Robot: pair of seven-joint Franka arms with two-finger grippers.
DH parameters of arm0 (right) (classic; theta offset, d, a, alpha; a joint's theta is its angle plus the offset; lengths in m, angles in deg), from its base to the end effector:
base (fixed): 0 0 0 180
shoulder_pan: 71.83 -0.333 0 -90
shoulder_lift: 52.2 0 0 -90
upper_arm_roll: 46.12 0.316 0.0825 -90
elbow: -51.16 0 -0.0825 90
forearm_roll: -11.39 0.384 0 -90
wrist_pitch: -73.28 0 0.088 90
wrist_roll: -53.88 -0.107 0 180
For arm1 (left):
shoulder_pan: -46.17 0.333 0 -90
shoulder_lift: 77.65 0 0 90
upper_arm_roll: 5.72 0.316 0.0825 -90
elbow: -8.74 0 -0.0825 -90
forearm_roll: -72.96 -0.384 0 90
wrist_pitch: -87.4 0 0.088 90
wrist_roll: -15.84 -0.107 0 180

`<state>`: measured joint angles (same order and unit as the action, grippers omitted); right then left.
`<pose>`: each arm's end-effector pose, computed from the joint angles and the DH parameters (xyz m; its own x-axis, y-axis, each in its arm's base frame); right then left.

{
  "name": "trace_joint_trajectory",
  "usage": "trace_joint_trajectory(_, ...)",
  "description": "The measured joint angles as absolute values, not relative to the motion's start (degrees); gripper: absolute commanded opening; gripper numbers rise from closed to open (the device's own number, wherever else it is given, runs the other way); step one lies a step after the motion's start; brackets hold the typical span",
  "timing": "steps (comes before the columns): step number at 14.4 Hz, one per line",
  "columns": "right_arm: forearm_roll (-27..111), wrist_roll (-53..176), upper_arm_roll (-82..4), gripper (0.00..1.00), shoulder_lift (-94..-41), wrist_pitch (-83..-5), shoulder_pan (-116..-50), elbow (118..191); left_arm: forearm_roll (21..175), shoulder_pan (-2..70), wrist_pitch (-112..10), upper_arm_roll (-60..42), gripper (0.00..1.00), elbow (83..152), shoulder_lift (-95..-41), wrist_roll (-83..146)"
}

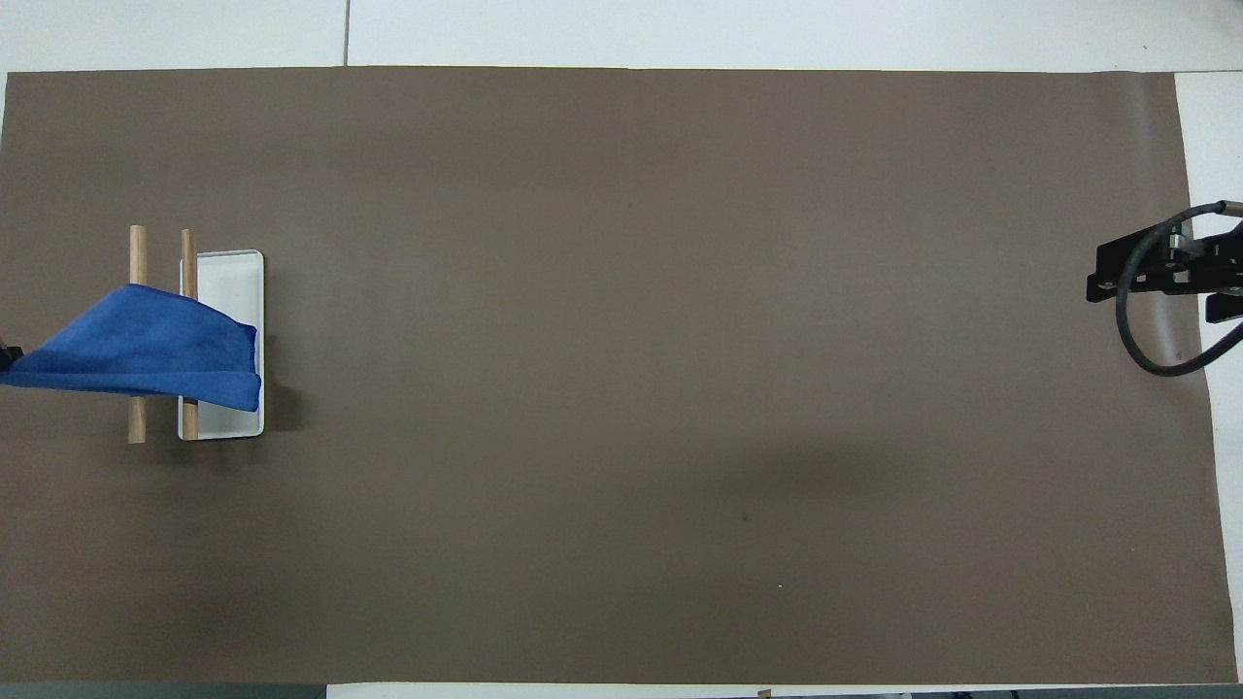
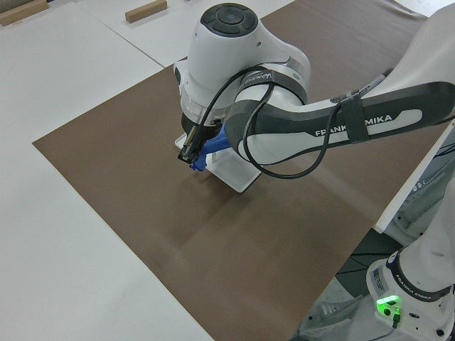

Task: Right arm passes towel to left arm to hang
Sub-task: 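Lower the towel over the wooden rack crossbar with the left gripper, then open the left gripper and release the towel onto the rack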

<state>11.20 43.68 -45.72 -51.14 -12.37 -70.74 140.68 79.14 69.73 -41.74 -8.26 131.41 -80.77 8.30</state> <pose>0.5409 -0.0069 0.6321 0.9808 -0.1892 -0.0476 -0.1888 -0.9819 0.0121 0.5095 0.1924 0.4447 0.9401 0.2933 0.1741 0.2854 -0.9559 0.0690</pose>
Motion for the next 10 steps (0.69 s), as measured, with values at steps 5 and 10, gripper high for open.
trace_joint_trajectory(5,10.3,46.6,-45.8,1.00,-51.1,-13.8,-70.7,140.9,79.1,69.6,-42.2,-8.7,1.00,131.2,-80.7,8.2)
trace_joint_trajectory(10,10.3,46.6,-46.0,1.00,-51.1,-14.6,-70.6,141.0,79.1,65.5,-37.9,-9.6,1.00,126.8,-81.3,8.2)
